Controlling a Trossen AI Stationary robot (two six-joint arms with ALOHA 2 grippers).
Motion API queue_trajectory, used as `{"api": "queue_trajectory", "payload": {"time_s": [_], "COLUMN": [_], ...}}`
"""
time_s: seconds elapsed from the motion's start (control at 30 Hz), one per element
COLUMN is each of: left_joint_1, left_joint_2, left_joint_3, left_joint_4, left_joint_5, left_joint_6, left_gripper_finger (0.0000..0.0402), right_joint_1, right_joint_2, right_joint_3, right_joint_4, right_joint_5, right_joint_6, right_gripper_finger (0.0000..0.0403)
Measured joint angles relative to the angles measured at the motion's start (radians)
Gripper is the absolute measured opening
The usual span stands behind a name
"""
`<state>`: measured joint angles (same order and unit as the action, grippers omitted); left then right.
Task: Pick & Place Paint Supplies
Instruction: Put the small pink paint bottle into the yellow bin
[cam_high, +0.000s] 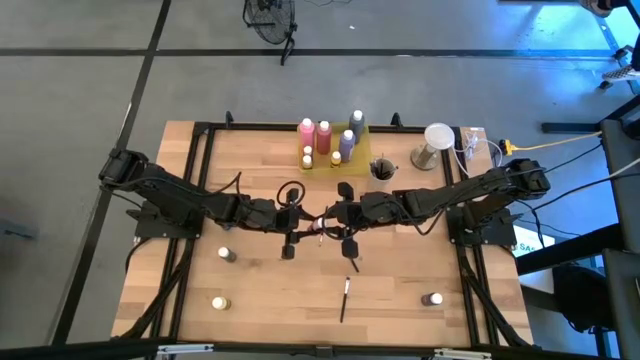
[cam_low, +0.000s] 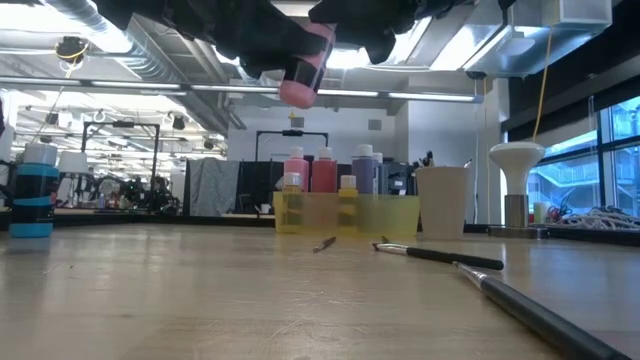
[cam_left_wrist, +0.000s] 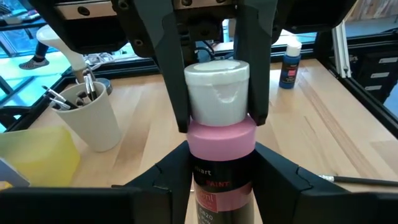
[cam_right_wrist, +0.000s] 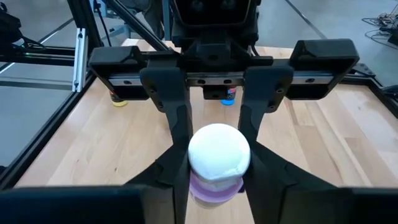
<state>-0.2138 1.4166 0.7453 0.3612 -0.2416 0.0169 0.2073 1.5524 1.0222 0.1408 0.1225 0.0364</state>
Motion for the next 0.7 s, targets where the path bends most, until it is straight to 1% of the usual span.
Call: {"api": "queue_trajectory", "payload": {"time_s": [0.2,0.3,0.47,0.6,0.7], "left_joint_1": [0.0,0.0,0.0,0.0,0.0], "left_joint_2": [-0.001,-0.001,-0.001,-0.001,-0.001], "left_joint_3": [0.001,0.001,0.001,0.001,0.001], "left_joint_4": [0.015,0.011,0.007,-0.015,-0.067], "left_joint_5": [-0.018,-0.024,-0.061,-0.109,-0.149], "left_joint_6": [-0.003,-0.003,0.025,0.035,0.033], "left_gripper_finger": [0.0189,0.0214,0.0234,0.0233,0.0232], "right_joint_1": [0.0,0.001,0.001,0.01,0.011], "right_joint_2": [0.001,0.001,-0.018,-0.068,-0.131], "right_joint_3": [0.0,-0.001,-0.001,-0.001,-0.001], "right_joint_4": [-0.032,-0.062,-0.128,-0.216,-0.333], "right_joint_5": [0.001,0.034,0.093,0.192,0.299], "right_joint_6": [0.005,0.033,0.064,0.117,0.181], "right_gripper_finger": [0.0117,0.0117,0.0117,0.0117,0.0117]}}
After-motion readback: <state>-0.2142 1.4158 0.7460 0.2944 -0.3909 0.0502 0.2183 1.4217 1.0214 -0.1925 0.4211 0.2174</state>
